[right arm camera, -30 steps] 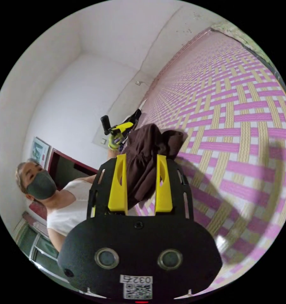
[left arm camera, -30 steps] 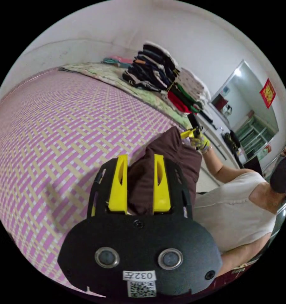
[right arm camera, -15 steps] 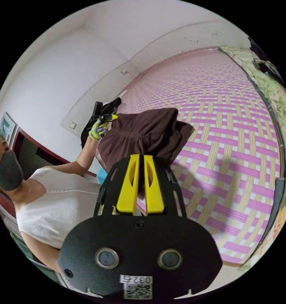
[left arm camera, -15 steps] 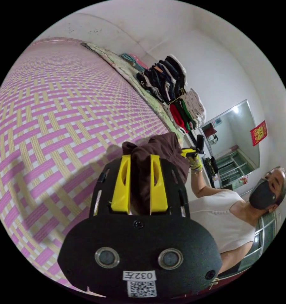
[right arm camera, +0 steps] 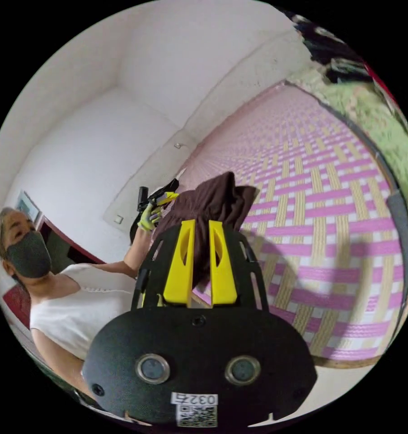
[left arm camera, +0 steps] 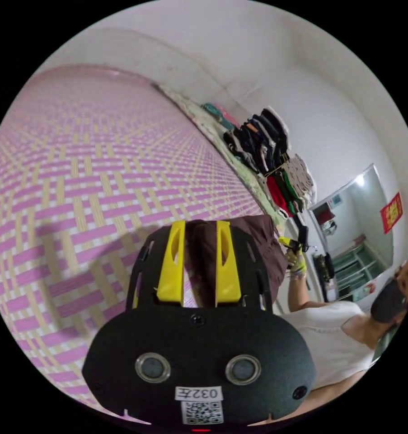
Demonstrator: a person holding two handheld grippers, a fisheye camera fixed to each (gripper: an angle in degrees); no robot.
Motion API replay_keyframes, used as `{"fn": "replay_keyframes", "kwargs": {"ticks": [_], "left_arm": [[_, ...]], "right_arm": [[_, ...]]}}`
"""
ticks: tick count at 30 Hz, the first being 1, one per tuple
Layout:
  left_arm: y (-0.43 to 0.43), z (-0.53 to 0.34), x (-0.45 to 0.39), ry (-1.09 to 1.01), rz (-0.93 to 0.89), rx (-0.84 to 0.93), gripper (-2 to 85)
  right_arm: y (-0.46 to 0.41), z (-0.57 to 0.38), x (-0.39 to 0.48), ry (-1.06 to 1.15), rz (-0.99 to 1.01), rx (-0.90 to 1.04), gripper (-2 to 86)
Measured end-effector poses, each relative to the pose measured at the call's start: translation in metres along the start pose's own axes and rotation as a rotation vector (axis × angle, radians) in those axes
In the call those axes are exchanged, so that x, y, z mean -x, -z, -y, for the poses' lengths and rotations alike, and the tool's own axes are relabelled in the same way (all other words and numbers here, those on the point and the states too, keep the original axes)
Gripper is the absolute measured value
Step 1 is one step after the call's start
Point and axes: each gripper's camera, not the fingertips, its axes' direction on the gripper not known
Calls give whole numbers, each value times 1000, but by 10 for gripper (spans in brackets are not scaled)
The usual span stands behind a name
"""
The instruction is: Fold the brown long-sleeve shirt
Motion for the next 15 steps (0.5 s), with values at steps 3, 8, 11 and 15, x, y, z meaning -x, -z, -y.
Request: {"fn": "replay_keyframes", "kwargs": {"ticks": [3,8,11,15], "left_arm": [[1,5,-48,-143,-25,-14,27],[-73,20,-73,-279,155,231,-7],[-79,20,-58,-252,152,213,-9],[-69,20,-55,-281,150,197,-9]], "right_arm": [[-27,19,37,136,-93,42,49],[-118,44,84,340,-503,260,-3],[-136,49,61,259,-572,353,-8],[-117,53,40,159,-410,310,-8]]}}
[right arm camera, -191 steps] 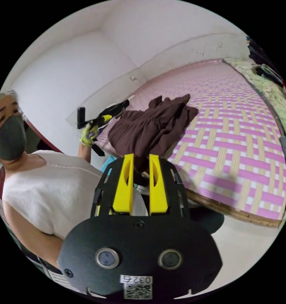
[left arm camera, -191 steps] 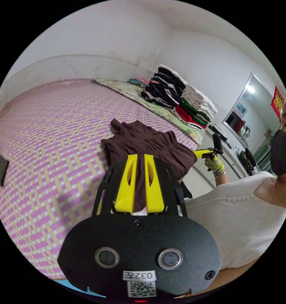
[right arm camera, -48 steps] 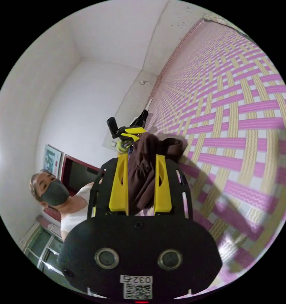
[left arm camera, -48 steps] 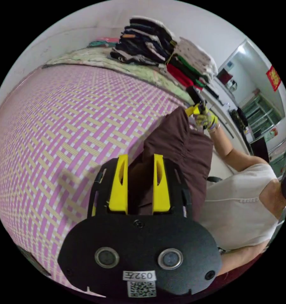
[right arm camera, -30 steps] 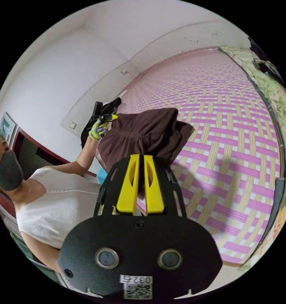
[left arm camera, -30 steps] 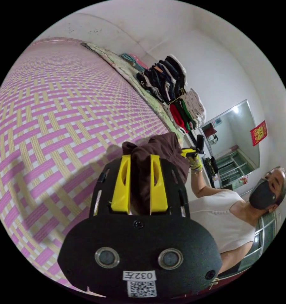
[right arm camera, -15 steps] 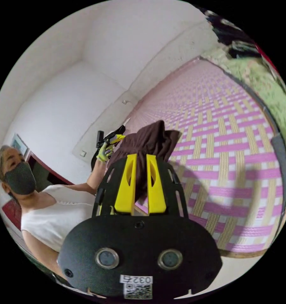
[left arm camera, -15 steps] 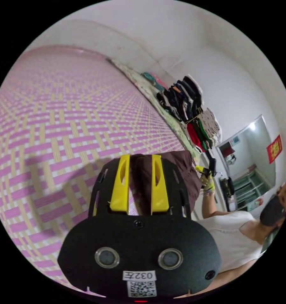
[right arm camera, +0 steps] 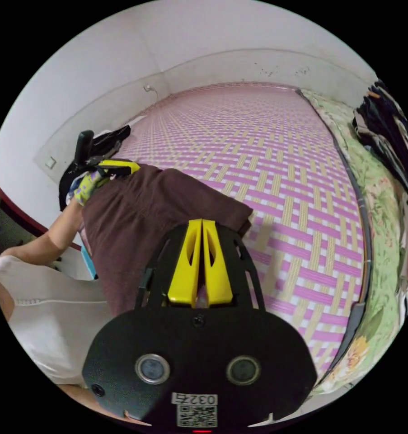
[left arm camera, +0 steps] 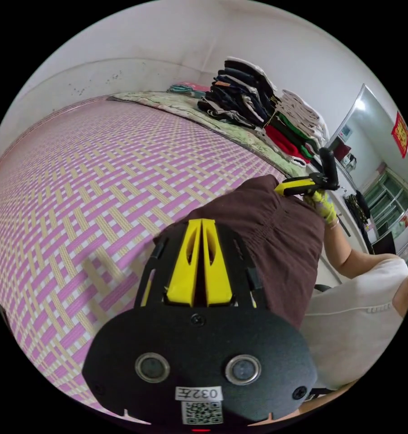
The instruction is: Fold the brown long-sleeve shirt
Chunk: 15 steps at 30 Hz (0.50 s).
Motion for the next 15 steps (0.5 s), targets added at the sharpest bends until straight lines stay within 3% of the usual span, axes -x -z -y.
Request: {"fn": "replay_keyframes", "kwargs": {"ticks": [4,7,15], "left_arm": [[57,-29,52,188,-268,-146,-1],[113,-69,83,301,-299,-241,33],[104,-88,121,427,-483,62,159]], "right_arm": [[45,-28,-21,-111,275,-134,4],[84,-72,-34,-177,376,-243,62],[74,-126,-47,-359,586,-59,129]]}}
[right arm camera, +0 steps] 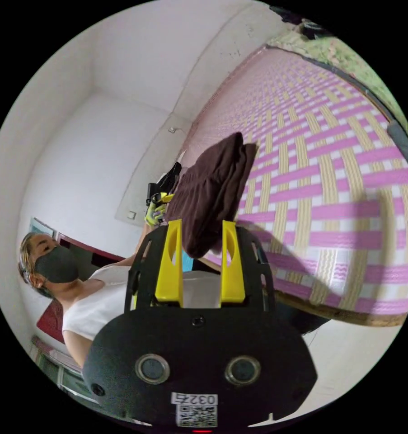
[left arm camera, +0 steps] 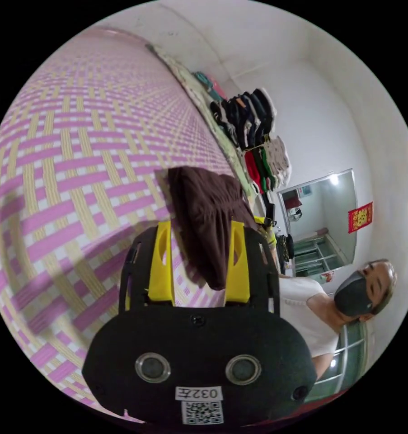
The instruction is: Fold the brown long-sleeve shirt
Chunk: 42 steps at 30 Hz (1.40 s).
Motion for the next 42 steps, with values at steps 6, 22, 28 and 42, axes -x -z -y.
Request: {"fn": "replay_keyframes", "kwargs": {"ticks": [6,22,28,42], "left_arm": [[9,33,26,95,-119,-2,203],[33,34,103,71,-145,-20,80],[58,-7,148,118,-481,-163,49],[-12,101,4,-95,-826,-83,40]], "right_arm": [[-10,-10,15,-54,37,49,159],[-35,-12,58,-54,38,-57,106],[-17,-29,106,89,-51,-141,69],[194,-36,251,388,-215,-423,57]]}}
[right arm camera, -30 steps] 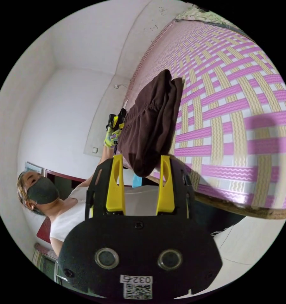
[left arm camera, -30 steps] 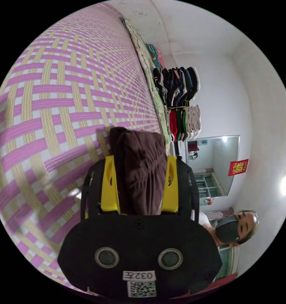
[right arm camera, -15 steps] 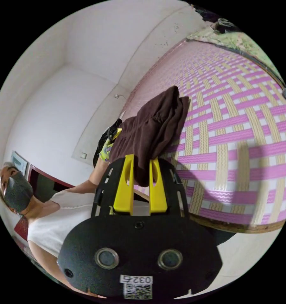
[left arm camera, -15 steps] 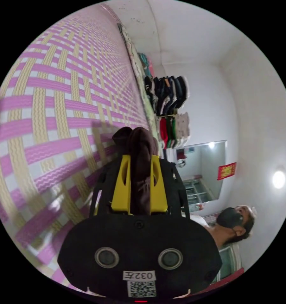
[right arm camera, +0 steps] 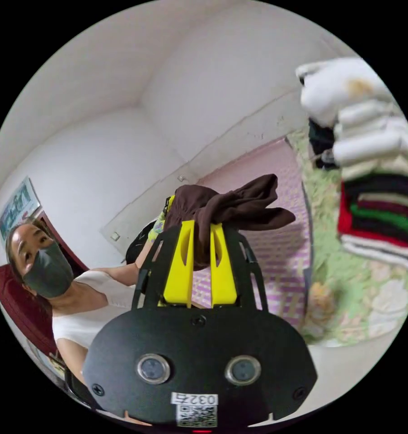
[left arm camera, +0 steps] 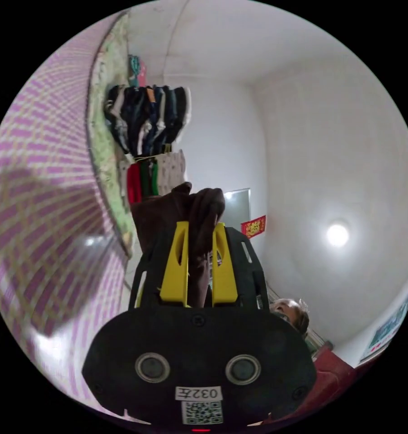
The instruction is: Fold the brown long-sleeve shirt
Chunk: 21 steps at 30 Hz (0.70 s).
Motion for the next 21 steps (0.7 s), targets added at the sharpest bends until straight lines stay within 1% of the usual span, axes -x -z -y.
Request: {"fn": "replay_keyframes", "kwargs": {"ticks": [2,3,5,6,8,9,11,12,14,15,16,17,18,19,20,21], "left_arm": [[-64,49,-38,-116,-54,53,41],[-82,62,-48,-145,-60,71,41],[-154,113,-80,-224,-72,123,41],[-172,124,-84,-234,-72,126,41],[-237,164,-96,-283,-22,127,41],[-252,173,-94,-286,-6,124,41],[-307,201,-59,-220,66,128,41],[-319,206,-45,-189,99,129,41],[-359,220,17,-129,317,164,40],[-366,222,35,-108,379,180,38],[-373,221,74,-31,469,186,36],[-366,214,108,30,374,134,31],[-361,211,123,58,275,106,29],[-359,209,148,119,145,106,27],[-360,209,158,120,128,129,25],[-363,210,159,100,142,143,25]], "right_arm": [[64,49,25,77,-91,-67,57],[81,62,31,92,-101,-83,57],[148,110,51,136,-194,-167,58],[165,121,54,138,-214,-180,58],[223,157,49,104,-231,-219,59],[236,164,44,91,-234,-226,59],[278,173,2,-23,-256,-255,61],[286,171,-13,-66,-264,-272,62],[300,150,-85,-251,-343,-307,63],[298,143,-104,-309,-368,-287,64],[291,129,-142,-425,-403,-229,64],[289,113,-164,-462,-392,-238,64],[291,106,-170,-445,-347,-267,63],[296,94,-178,-409,-246,-332,62],[297,89,-183,-396,-200,-345,59],[295,89,-183,-388,-200,-340,58]]}}
